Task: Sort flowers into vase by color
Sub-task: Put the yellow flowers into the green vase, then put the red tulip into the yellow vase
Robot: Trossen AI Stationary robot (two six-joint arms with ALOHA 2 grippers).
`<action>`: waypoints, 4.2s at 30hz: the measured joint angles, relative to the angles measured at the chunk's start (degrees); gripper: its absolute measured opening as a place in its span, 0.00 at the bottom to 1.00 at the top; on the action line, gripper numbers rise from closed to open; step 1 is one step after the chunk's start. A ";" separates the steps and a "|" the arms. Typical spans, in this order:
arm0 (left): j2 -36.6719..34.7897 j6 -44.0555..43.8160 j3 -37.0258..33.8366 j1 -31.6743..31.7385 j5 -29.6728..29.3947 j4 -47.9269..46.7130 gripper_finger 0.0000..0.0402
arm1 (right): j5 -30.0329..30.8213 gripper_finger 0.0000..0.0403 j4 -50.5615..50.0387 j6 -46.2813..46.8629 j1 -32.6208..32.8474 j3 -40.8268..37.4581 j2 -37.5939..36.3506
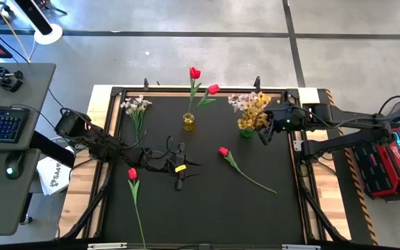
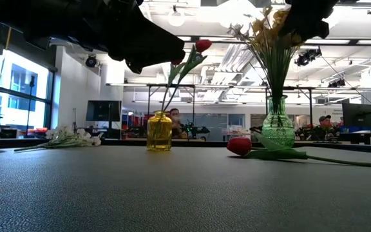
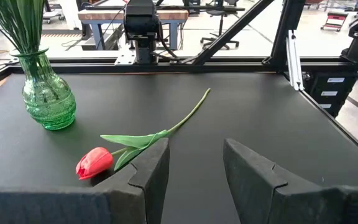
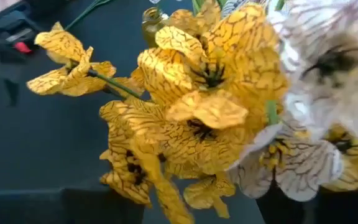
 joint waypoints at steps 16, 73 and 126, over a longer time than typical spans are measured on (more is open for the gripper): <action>0.00 -0.32 0.00 0.00 0.00 0.07 0.35 | -5.70 0.75 -10.21 4.33 -3.95 8.45 0.17; 0.00 -0.46 0.00 0.02 0.00 0.17 0.35 | 55.59 0.09 8.89 28.73 21.67 -14.49 17.70; 0.00 -1.67 0.02 0.01 0.00 -0.50 0.35 | -0.14 0.50 5.80 36.43 24.66 -14.45 5.06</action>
